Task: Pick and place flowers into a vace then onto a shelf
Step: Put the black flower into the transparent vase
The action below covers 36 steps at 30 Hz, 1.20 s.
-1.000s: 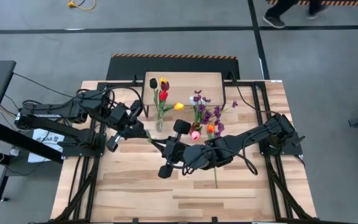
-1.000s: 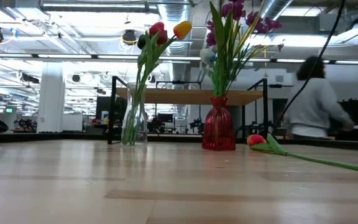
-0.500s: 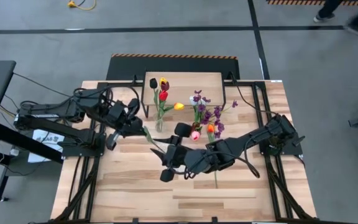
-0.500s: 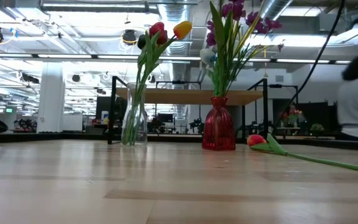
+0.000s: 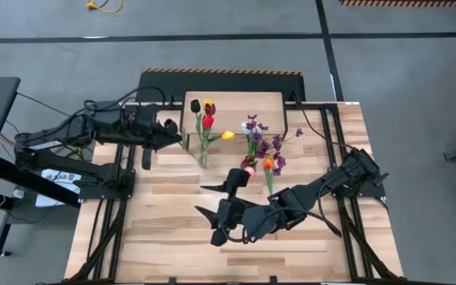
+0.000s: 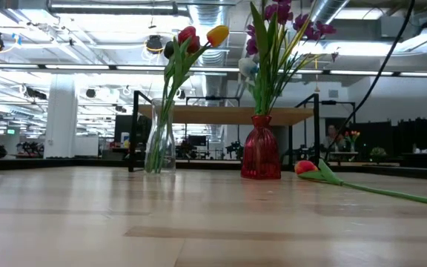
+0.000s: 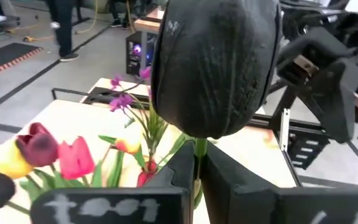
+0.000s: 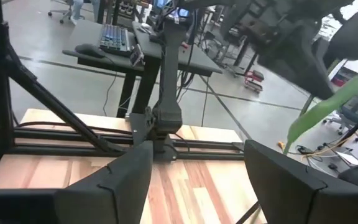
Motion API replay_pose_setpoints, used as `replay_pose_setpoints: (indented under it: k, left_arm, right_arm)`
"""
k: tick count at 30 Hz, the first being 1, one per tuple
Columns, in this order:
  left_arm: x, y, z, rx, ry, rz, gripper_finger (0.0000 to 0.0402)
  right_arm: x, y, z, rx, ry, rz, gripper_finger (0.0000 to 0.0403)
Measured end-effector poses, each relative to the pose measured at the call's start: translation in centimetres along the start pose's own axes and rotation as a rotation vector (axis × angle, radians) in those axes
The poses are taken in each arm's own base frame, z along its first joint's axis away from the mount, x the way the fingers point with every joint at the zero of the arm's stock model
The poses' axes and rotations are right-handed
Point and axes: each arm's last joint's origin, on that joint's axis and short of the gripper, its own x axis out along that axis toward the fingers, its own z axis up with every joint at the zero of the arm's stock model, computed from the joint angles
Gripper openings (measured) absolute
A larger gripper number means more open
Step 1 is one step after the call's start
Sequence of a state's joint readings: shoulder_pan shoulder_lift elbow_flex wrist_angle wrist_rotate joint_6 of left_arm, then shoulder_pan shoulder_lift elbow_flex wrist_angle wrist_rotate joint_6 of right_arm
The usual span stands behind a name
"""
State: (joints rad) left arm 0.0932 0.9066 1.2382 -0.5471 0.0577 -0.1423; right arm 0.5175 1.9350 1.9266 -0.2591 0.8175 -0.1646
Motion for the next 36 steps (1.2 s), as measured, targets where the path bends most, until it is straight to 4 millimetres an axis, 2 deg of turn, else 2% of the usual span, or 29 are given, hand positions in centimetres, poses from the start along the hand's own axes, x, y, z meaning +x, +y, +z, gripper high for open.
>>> replay_pose_setpoints:
  k: [6,13,20,36]
  left_arm:
    - [-1.5,0.4,1.4,-0.011,-0.007,0.053,0.0002]
    - [-2.2,1.2,1.6,-0.013,0.022,0.142,0.0002]
    - [-1.4,2.1,1.3,-0.010,0.061,0.214,0.0002]
    - [-1.0,3.2,1.2,-0.005,0.080,0.273,0.0002]
  right_arm:
    - [-0.3,0.3,0.0,-0.004,0.000,0.009,0.0229]
    - [-0.4,0.5,-0.3,0.002,0.024,0.019,0.0221]
    - [-0.4,0.5,-0.5,0.009,0.040,0.021,0.0221]
    - [-0.4,0.5,-0.6,0.000,0.049,0.023,0.0221]
